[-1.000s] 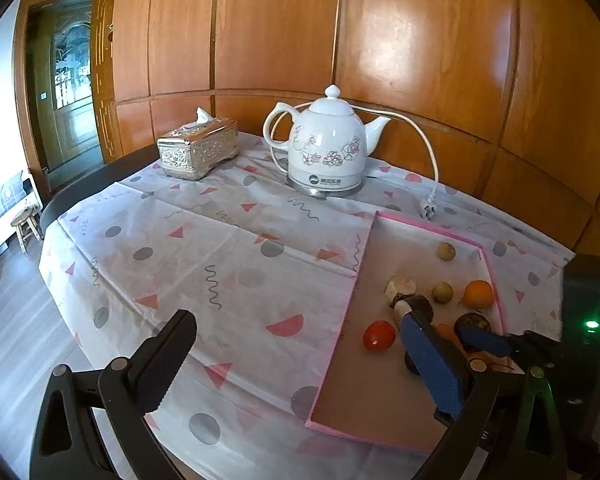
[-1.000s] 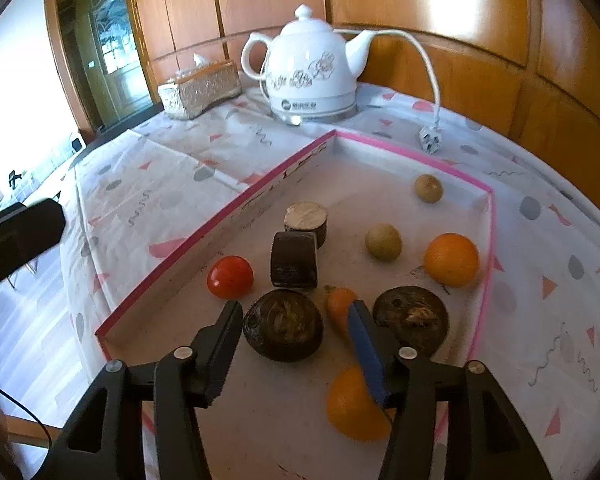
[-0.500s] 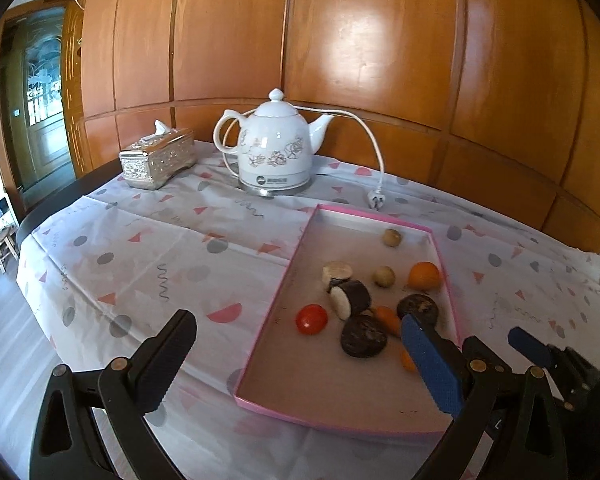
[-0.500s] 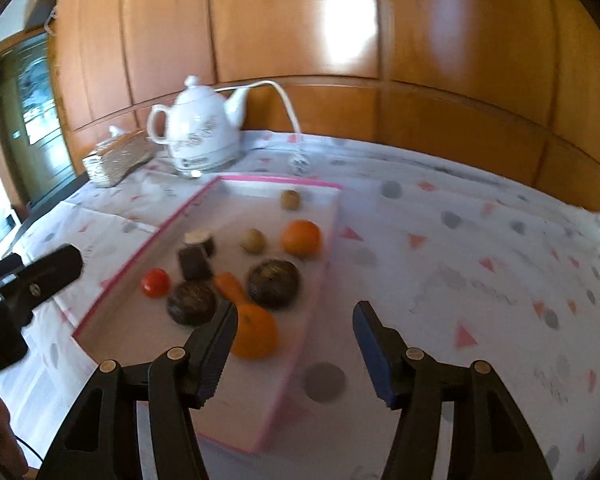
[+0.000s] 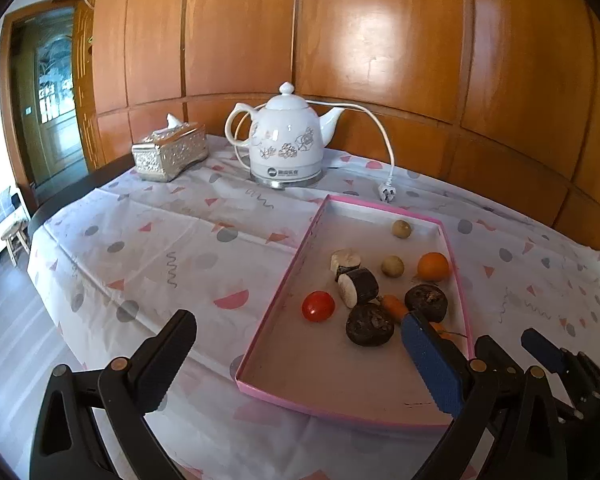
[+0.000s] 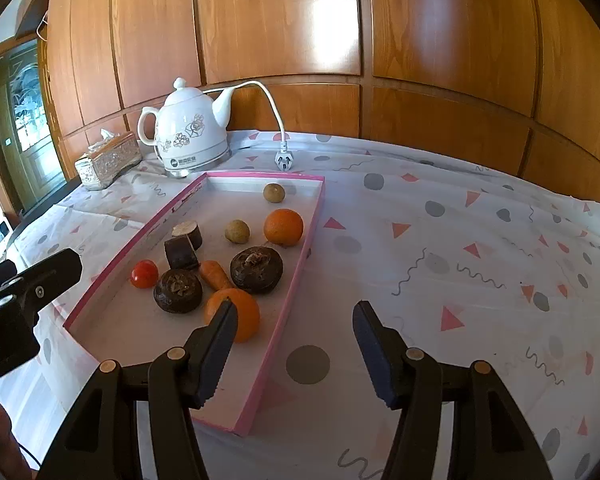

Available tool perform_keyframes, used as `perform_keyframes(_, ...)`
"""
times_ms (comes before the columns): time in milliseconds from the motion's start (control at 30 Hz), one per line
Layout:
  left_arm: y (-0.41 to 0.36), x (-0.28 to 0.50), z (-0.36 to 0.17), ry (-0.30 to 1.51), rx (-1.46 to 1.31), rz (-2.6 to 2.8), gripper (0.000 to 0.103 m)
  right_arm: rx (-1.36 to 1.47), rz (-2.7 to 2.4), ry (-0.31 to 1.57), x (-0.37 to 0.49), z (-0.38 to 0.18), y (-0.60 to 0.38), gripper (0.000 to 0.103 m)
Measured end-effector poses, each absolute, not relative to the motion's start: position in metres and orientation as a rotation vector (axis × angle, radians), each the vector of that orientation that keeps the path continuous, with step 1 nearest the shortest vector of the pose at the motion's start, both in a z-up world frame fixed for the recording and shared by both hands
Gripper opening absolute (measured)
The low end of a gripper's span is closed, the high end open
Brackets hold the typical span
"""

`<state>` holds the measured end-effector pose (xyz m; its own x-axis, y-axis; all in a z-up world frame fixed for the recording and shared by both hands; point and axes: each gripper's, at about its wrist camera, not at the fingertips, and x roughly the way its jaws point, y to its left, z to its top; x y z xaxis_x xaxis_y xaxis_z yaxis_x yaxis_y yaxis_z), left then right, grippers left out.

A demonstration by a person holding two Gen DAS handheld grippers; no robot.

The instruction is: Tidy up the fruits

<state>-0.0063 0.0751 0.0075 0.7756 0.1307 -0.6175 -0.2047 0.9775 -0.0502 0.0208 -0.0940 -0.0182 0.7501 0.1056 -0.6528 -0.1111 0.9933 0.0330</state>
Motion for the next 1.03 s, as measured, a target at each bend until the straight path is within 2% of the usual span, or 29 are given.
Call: perform_keyframes(1033, 0.0715, -0.0022, 0.0046, 0.683, -0.115, 0.148, 0.102, -0.016, 0.122, 0.713, 0.0195, -0.0192, -0.0929, 0.061)
